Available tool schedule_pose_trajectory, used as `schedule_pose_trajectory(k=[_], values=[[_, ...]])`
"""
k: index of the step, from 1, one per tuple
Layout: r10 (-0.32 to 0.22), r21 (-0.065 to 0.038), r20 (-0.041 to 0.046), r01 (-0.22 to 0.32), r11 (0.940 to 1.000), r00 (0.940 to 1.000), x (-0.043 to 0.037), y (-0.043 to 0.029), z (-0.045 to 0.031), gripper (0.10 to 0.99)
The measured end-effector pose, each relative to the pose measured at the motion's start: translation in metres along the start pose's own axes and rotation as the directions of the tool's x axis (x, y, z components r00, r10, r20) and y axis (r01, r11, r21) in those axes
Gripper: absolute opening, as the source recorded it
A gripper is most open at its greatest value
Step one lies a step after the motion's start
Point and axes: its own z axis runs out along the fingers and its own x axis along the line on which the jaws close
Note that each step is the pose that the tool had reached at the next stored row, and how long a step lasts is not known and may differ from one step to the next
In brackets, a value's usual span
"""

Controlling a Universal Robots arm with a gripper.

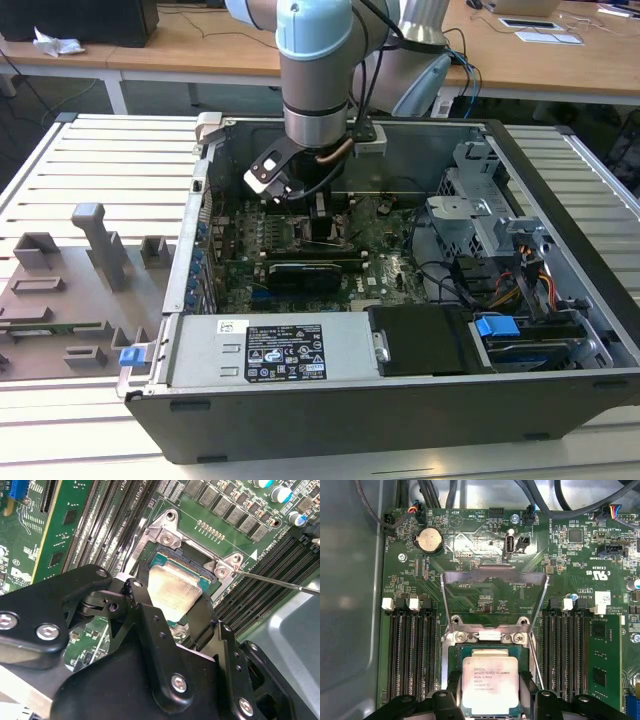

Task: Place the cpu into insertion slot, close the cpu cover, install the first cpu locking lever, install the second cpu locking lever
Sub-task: 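Place the cpu into insertion slot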

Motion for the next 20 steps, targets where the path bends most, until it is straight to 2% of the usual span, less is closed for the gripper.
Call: schedule_pose_trajectory(k=[15,16,17,20], values=[[0.000,-0.001,-0.0014,0.000,1.0000,1.0000,0.0011,-0.0012,0.0017,0.541],[0.000,-0.001,-0.0009,0.000,1.0000,1.0000,0.0010,-0.0011,0.0018,0.553],[0.000,-0.001,-0.0006,0.000,1.0000,1.0000,0.0010,-0.0012,0.0017,0.616],[0.000,0.000,-0.0001,0.000,1.0000,1.0000,0.0009,-0.0013,0.0015,0.616]])
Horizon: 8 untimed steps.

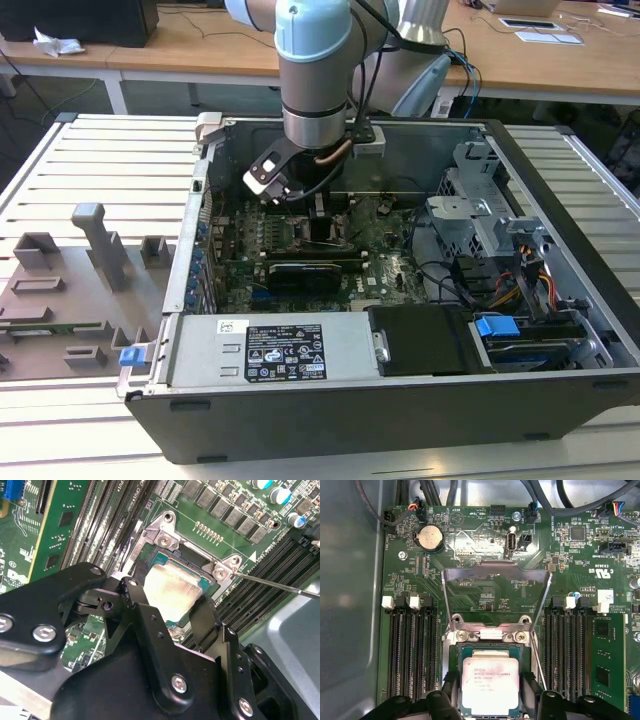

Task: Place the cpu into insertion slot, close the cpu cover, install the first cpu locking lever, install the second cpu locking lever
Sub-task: 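Place the cpu into insertion slot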

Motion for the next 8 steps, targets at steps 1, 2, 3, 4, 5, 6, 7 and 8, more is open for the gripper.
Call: schedule_pose_trajectory(k=[1,2,3,4,5,6,7,8], values=[[0.000,0.000,0.0002,0.000,1.0000,1.0000,0.0000,0.0000,-0.0003,0.616],[0.000,0.000,0.0001,0.000,1.0000,1.0000,0.0000,0.0003,-0.0037,0.616],[0.000,0.000,0.0001,0.000,1.0000,1.0000,0.0001,0.0007,-0.0089,0.616],[0.000,0.000,0.0001,0.000,1.0000,1.0000,0.0007,0.0011,-0.0138,0.616],[0.000,0.000,0.0004,0.000,1.0000,1.0000,0.0015,0.0014,-0.0167,0.616],[0.000,0.000,0.0005,0.000,1.0000,1.0000,0.0021,0.0016,-0.0187,0.616],[0.000,0.000,0.0006,0.000,1.0000,1.0000,0.0022,0.0018,-0.0206,0.600],[0.000,0.000,0.0006,0.000,1.0000,1.0000,0.0023,0.0021,-0.0245,0.537]])
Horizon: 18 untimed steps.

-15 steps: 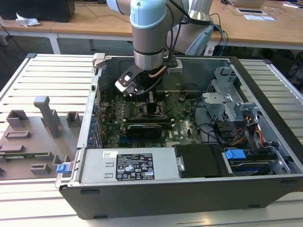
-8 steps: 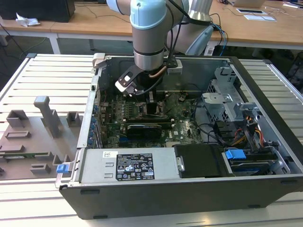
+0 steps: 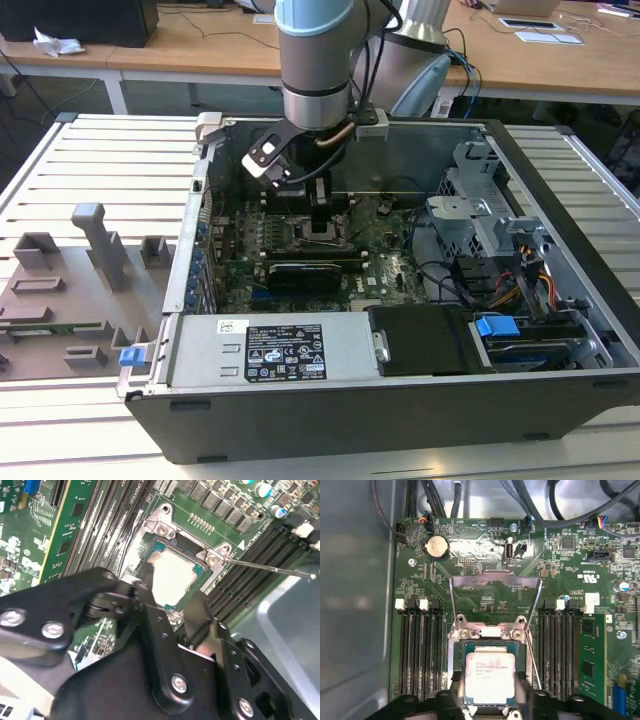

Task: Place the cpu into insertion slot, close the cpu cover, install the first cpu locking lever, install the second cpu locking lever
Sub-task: 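Place the cpu into insertion slot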

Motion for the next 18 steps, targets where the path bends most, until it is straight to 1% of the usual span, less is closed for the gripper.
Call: schedule_pose_trajectory(k=[1,3,5,6,8,10,11,13,15,18], values=[[0.000,0.000,0.0000,0.000,1.0000,1.0000,0.0000,0.0003,-0.0035,0.471],[0.000,0.000,0.0000,0.000,1.0000,1.0000,0.0001,0.0010,-0.0123,0.231],[0.000,0.000,0.0000,0.000,1.0000,1.0000,0.0002,0.0014,-0.0173,0.114],[0.000,0.000,0.0000,0.000,1.0000,1.0000,0.0002,0.0018,-0.0217,0.106],[0.000,0.000,-0.0001,0.000,1.0000,1.0000,0.0003,0.0022,-0.0273,0.106],[0.000,0.000,-0.0001,0.000,1.0000,1.0000,0.0003,0.0032,-0.0393,0.106],[0.000,0.000,0.0000,0.000,1.0000,1.0000,0.0004,0.0036,-0.0428,0.106],[0.000,0.000,-0.0001,0.000,1.0000,1.0000,0.0004,0.0039,-0.0471,0.106],[0.000,0.000,0.0000,0.000,1.0000,1.0000,0.0004,0.0046,-0.0557,0.106],[0.000,0.000,0.0000,0.000,1.0000,1.0000,0.0005,0.0048,-0.0585,0.106]])
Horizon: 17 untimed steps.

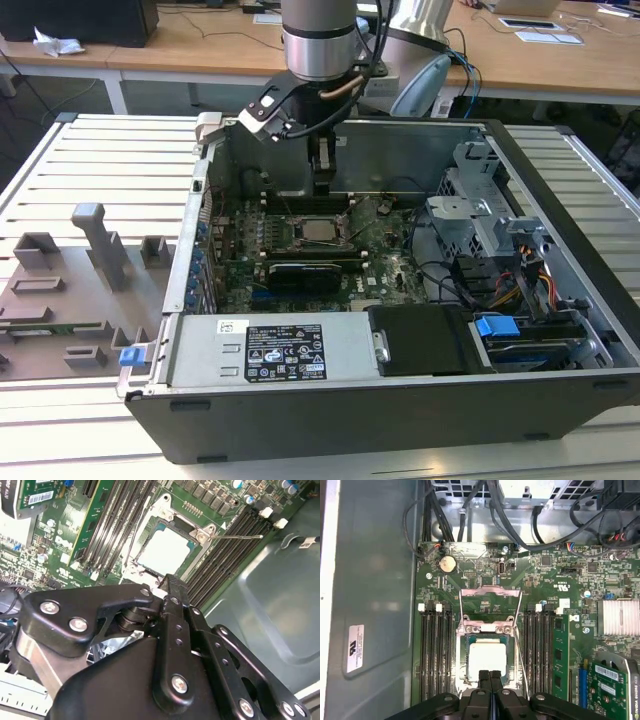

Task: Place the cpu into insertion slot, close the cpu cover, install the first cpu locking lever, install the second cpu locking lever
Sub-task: 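Place the cpu into insertion slot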

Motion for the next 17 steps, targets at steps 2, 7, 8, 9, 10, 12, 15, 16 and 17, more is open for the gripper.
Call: schedule_pose_trajectory(k=[2,7,8,9,10,12,15,16,17], values=[[0.000,0.000,0.0001,0.000,1.0000,1.0000,0.0000,0.0001,-0.0019,0.106],[0.000,0.000,-0.0003,0.000,1.0000,1.0000,0.0001,0.0006,-0.0068,0.106],[0.000,0.000,0.0000,0.000,1.0000,1.0000,0.0001,0.0006,-0.0070,0.106],[0.000,0.000,-0.0001,0.000,1.0000,1.0000,0.0001,0.0006,-0.0070,0.106],[0.000,0.000,-0.0001,0.000,1.0000,1.0000,0.0001,0.0006,-0.0070,0.106],[0.000,0.000,0.0000,0.000,1.0000,1.0000,0.0001,0.0006,-0.0072,0.106],[0.000,0.000,0.0000,0.000,1.0000,1.0000,0.0001,0.0006,-0.0073,0.106],[0.000,0.000,0.0000,0.000,1.0000,1.0000,0.0001,0.0006,-0.0073,0.106],[0.000,0.000,0.0000,0.000,1.0000,1.0000,0.0001,0.0006,-0.0073,0.106]])
